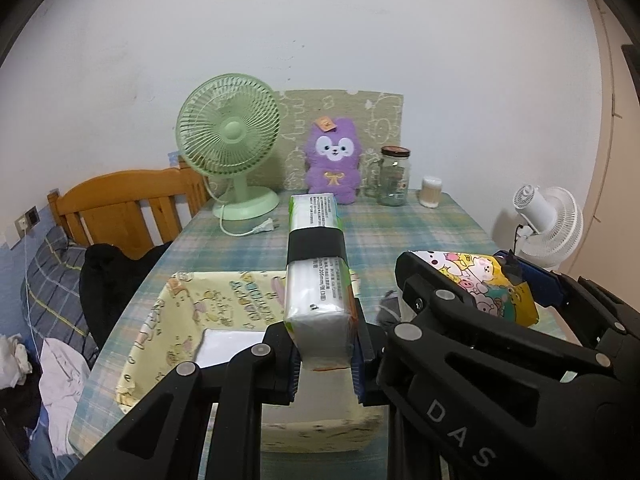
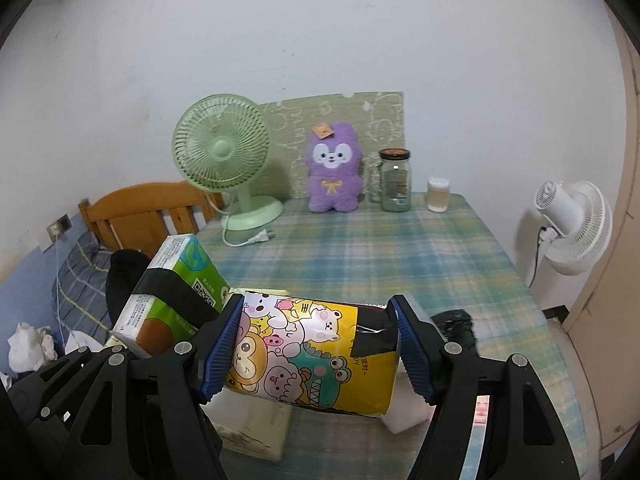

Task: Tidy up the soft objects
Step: 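Lift both packs and carry them over the yellow fabric box, then lower the green pack into the box with the left tool while the right tool drops the yellow pack in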

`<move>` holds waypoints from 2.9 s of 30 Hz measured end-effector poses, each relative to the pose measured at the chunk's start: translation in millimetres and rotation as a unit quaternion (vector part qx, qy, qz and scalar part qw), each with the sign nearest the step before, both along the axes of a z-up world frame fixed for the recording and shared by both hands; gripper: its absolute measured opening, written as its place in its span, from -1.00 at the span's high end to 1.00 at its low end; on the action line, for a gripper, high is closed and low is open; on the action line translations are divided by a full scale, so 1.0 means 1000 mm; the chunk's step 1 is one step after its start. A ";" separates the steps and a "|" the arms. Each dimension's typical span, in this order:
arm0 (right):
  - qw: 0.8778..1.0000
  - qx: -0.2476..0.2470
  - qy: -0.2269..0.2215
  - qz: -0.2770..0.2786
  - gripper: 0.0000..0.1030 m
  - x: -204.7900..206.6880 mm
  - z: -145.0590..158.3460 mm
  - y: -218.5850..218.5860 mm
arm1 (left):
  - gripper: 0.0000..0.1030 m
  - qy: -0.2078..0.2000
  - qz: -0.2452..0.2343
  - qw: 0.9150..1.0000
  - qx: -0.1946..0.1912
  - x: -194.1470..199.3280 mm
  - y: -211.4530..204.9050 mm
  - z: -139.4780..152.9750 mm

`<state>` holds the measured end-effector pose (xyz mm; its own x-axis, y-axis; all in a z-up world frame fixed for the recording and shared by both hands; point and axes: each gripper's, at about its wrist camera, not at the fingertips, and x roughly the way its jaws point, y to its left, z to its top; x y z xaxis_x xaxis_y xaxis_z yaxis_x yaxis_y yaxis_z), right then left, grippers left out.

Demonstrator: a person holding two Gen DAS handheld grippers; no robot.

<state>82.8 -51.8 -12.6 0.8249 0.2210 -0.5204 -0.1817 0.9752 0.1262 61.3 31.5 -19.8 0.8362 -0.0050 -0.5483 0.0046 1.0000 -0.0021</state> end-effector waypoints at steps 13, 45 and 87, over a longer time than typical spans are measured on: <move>0.999 -0.005 0.014 0.037 -0.44 0.020 -0.012 0.056 | 0.63 0.009 0.028 1.000 0.003 0.011 0.052 -0.012; 0.997 -0.016 0.064 0.050 -0.54 0.060 -0.049 0.109 | -0.20 0.070 0.050 0.996 -0.015 0.044 0.103 -0.049; 0.999 -0.001 0.002 0.046 -0.88 0.014 -0.001 0.050 | -0.78 0.012 0.034 0.999 -0.005 0.006 0.046 -0.005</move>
<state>96.8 -2.3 -13.1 0.7992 0.2948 -0.5238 -0.2702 0.9546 0.1250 67.1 77.3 -24.5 0.8212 0.0456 -0.5688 -0.0632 0.9979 -0.0114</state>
